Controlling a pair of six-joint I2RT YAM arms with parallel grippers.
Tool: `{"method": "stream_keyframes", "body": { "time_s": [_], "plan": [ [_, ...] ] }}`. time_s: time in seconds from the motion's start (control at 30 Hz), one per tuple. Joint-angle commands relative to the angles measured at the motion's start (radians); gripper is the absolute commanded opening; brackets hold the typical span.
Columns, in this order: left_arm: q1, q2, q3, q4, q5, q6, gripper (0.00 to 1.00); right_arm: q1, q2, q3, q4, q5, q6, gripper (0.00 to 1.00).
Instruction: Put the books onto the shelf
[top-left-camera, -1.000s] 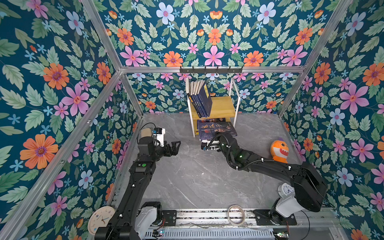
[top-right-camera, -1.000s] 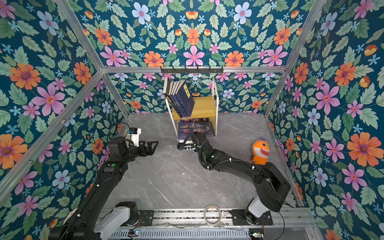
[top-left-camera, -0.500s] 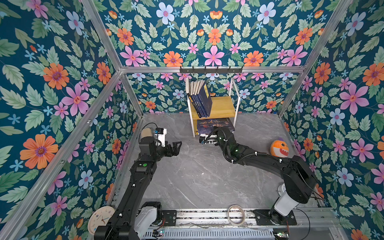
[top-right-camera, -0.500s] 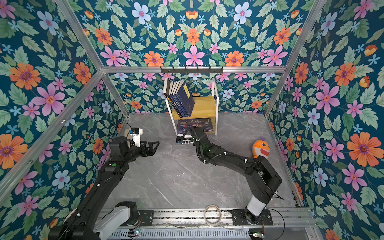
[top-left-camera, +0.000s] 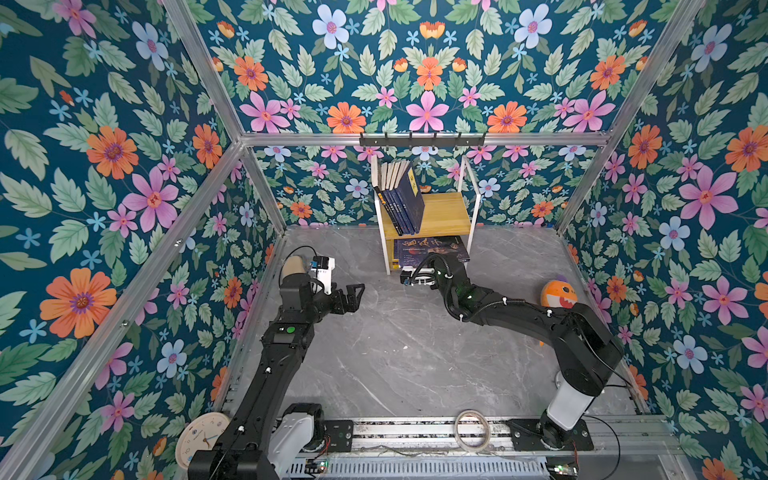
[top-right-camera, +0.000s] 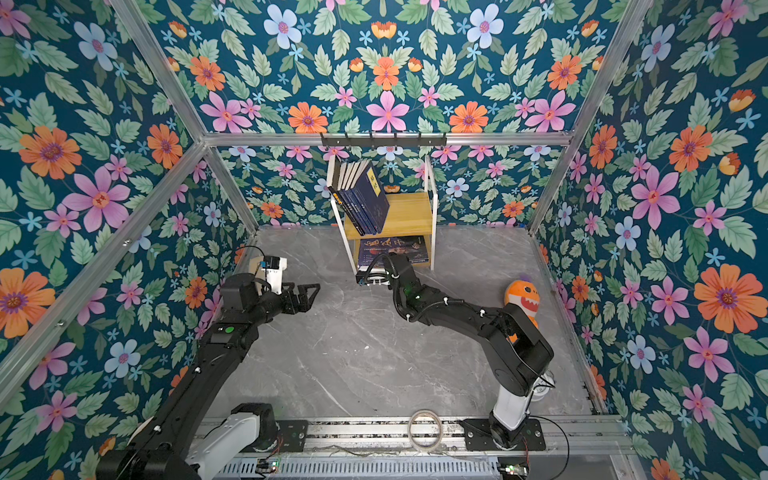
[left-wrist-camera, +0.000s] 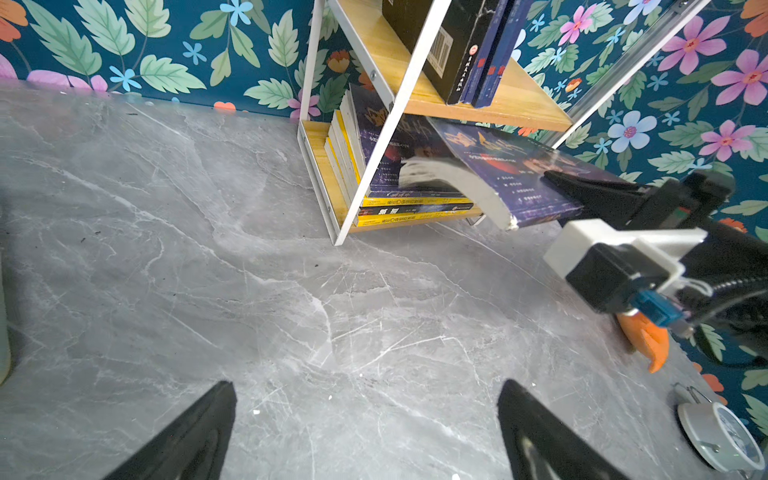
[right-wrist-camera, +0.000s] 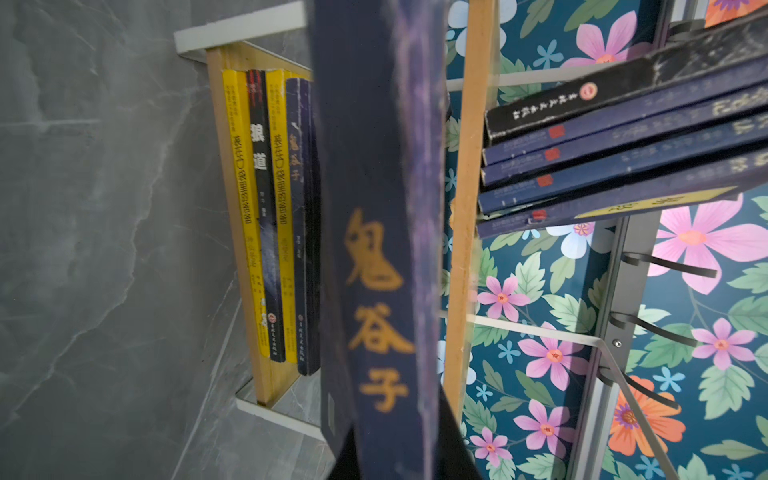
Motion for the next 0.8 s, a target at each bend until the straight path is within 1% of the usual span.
{"method": "stream_keyframes", "body": {
  "time_s": [0.0, 0.23, 0.47, 0.63, 0.77],
  "plan": [
    [0.001, 0.0, 0.001, 0.01, 0.005, 0.009, 1.0, -0.004, 0.012, 0.028, 0.108, 0.018, -0.008, 0.0],
    [-0.001, 0.003, -0.002, 0.013, 0.004, 0.01, 1.0, -0.031, 0.077, 0.104, 0.155, 0.04, -0.031, 0.0],
    [-0.001, 0.006, -0.003, 0.016, 0.002, 0.013, 1.0, -0.04, 0.155, 0.15, 0.169, 0.028, -0.012, 0.0],
    [-0.001, 0.008, -0.005, 0.017, -0.001, 0.015, 1.0, -0.04, 0.196, 0.126, 0.085, -0.017, 0.039, 0.0],
    [-0.003, 0.013, -0.004, 0.017, -0.001, 0.016, 1.0, -0.046, 0.223, 0.123, 0.034, -0.028, 0.077, 0.0]
  ]
}}
